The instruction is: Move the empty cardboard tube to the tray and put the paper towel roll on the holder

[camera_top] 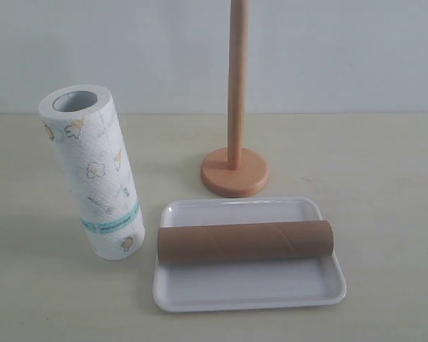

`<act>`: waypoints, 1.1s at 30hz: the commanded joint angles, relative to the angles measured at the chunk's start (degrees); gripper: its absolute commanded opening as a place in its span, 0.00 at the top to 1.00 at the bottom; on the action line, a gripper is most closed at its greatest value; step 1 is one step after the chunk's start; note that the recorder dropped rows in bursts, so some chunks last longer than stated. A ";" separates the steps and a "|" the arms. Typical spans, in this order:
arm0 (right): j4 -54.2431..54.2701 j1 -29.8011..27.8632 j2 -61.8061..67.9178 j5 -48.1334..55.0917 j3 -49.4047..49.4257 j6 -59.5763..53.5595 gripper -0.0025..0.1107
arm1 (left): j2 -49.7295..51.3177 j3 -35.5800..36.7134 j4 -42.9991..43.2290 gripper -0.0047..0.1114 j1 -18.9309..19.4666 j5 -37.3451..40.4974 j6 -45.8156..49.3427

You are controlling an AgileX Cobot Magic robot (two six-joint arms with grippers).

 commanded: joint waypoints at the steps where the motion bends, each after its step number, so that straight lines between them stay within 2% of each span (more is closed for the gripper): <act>1: -0.57 -0.12 -0.30 0.06 -0.05 0.05 0.98 | 3.38 -0.50 -0.22 0.92 0.15 -7.02 0.00; 6: -0.57 -0.12 -0.30 0.06 -0.05 0.05 0.98 | 15.36 -0.50 6.76 0.92 0.15 -7.76 -0.95; 9: -0.57 -0.12 -0.30 0.06 -0.05 0.05 0.98 | 23.28 -0.50 11.38 0.92 0.15 -10.71 -8.10; 11: -0.57 -0.12 -0.30 0.06 -0.05 0.05 0.98 | 27.81 -0.50 17.33 0.92 0.15 -12.74 -16.44; 14: -0.57 -0.12 -0.30 0.06 -0.05 0.05 0.98 | 34.56 0.36 33.21 0.92 0.15 -17.81 -23.07; 17: -0.57 -0.12 -0.30 0.06 -0.05 0.05 0.98 | 40.08 2.80 38.05 0.92 0.15 -25.90 -27.85; 22: -0.57 -0.12 -0.30 0.06 -0.05 0.05 0.98 | 48.87 6.92 37.88 0.92 0.15 -28.31 -25.67; 26: -0.57 -0.12 -0.30 0.06 -0.05 0.05 0.98 | 59.23 9.34 44.46 0.92 0.15 -30.62 -25.67; 29: -0.57 -0.12 -0.30 0.06 -0.05 0.05 0.98 | 65.94 12.74 44.73 0.92 0.15 -39.76 -19.88; 30: -0.57 -0.12 -0.30 0.06 -0.05 0.05 0.98 | 67.13 13.35 44.61 0.92 0.15 -40.48 -17.19; 33: -0.57 -0.12 -0.30 0.06 -0.05 0.05 0.98 | 72.78 13.58 44.25 0.92 0.15 -41.03 -16.83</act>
